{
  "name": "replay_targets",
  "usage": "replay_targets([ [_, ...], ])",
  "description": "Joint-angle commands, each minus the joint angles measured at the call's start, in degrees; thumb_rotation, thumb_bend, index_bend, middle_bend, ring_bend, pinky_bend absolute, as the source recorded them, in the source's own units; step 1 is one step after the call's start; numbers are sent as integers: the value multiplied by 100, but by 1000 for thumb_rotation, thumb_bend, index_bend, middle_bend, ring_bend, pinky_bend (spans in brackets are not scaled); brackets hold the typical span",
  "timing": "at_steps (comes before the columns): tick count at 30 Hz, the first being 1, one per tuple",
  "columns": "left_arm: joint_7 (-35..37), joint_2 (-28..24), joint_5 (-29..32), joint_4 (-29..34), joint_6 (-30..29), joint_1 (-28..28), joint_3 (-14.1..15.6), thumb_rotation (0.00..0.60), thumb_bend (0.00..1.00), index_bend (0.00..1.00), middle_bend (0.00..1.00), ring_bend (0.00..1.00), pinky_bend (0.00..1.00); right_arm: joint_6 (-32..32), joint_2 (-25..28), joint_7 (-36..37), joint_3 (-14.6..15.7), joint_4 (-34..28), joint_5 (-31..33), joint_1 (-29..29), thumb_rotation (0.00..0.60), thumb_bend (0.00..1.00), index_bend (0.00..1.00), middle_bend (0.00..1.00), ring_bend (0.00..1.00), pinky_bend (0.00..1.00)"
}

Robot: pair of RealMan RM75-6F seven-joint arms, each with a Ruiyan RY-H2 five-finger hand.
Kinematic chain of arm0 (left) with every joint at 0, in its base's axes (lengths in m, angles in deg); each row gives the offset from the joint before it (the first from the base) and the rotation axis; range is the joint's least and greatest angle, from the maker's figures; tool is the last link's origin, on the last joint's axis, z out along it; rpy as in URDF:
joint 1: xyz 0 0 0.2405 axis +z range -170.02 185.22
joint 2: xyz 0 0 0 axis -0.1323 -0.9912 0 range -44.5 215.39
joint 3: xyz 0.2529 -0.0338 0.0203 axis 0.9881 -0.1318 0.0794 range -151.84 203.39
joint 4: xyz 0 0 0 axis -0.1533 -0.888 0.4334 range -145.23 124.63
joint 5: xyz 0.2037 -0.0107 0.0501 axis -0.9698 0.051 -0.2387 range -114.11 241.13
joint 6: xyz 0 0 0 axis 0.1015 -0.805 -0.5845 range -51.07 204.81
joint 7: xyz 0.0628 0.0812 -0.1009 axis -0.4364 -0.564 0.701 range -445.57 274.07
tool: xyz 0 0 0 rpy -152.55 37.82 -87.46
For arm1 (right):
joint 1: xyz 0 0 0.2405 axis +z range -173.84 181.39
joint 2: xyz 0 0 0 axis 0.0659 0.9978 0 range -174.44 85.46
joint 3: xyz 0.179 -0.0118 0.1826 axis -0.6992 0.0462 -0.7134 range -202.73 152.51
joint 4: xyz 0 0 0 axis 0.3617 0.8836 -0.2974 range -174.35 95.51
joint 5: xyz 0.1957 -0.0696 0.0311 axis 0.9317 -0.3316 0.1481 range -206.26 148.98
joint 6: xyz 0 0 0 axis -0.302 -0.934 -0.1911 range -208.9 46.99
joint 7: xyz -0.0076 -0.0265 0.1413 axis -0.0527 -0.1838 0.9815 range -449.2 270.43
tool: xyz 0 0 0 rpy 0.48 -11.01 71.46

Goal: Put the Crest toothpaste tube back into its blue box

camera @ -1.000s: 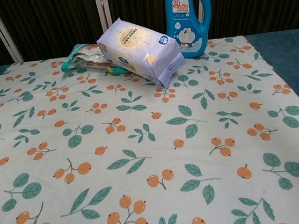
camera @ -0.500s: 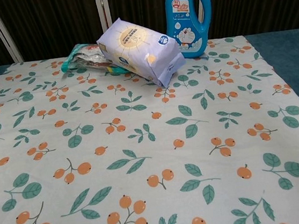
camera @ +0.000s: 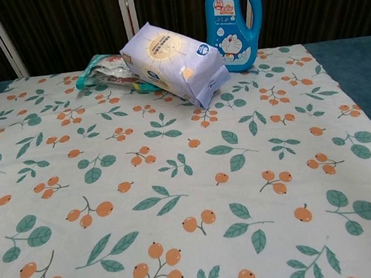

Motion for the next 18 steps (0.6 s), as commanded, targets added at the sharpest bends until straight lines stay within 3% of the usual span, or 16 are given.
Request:
replay_targets([
  [1,11,-9,-3,13,18,11,-12,600,132,262,280,332,352,-25,15,-106,36,-8,36,2,600,579,608,754,753,785],
  [6,32,-23,-28,44,69,26,-22,600,131,262,280,332,352,51,72,-347,166,31,83,13,600,585,621,764,763,795],
  [11,62,-41,-56,57,92,38,-40,600,131,265,281,332,352,294,207,-878,490,251,14,29,600,585,620,765,763,795],
  [18,103,-64,-94,57,127,51,-61,600,131,275,282,332,352,1017,601,-2720,1146,674,-15,189,600,585,621,764,763,795],
])
